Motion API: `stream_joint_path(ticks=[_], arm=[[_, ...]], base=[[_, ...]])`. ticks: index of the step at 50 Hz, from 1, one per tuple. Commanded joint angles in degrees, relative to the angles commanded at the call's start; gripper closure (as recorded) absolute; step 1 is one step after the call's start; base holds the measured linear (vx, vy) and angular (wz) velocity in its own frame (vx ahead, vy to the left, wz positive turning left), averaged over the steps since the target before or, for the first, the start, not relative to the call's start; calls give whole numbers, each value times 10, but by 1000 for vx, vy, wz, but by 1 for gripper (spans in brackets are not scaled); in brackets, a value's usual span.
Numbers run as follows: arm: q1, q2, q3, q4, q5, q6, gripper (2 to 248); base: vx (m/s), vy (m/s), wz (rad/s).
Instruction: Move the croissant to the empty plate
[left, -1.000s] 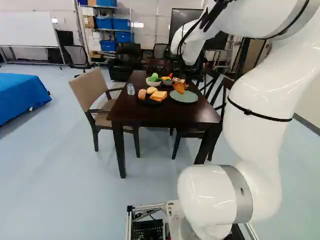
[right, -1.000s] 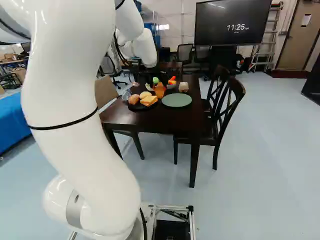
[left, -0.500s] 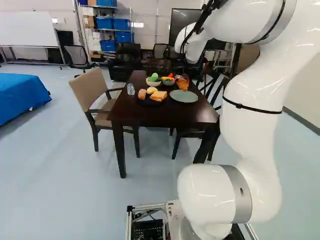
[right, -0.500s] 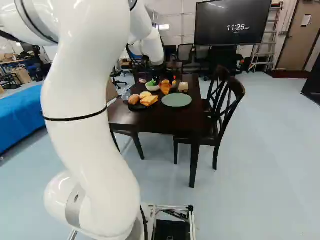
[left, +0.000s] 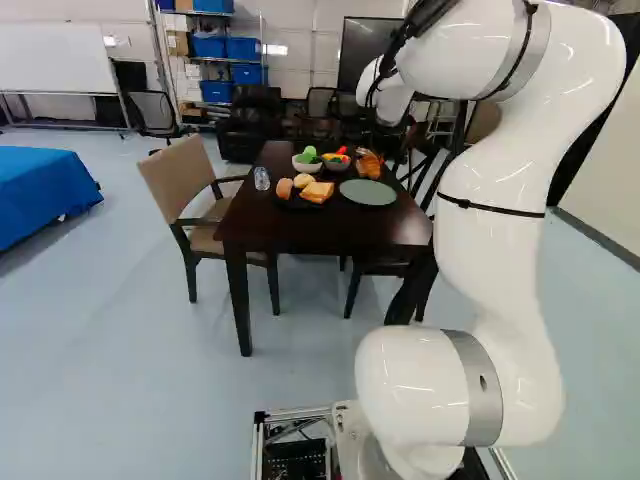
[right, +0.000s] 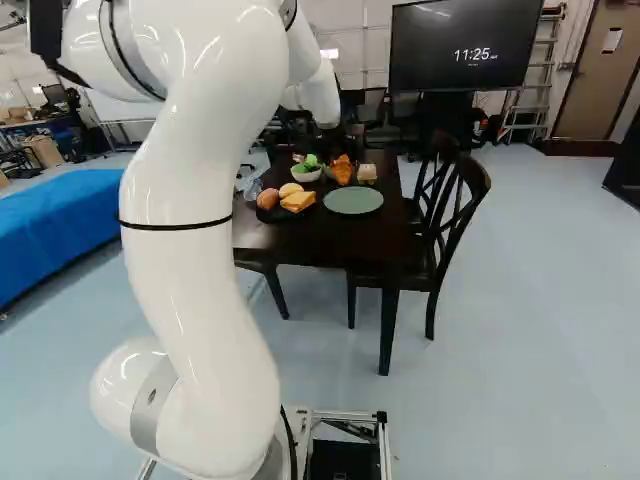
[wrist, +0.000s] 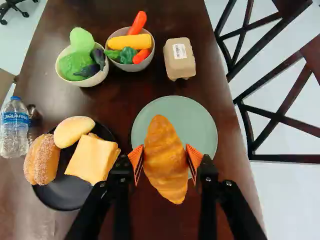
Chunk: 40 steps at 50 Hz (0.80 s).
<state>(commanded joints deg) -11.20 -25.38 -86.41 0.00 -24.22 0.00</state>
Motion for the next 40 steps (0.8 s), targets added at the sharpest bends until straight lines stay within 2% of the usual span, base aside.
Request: stream_joint_path(ticks=[17, 40], arm=[[-5, -34, -43, 0, -11, 0, 113], [-3, -68, -58, 0, -20, 0, 113]], base=[[0, 0, 0], [0, 0, 0]])
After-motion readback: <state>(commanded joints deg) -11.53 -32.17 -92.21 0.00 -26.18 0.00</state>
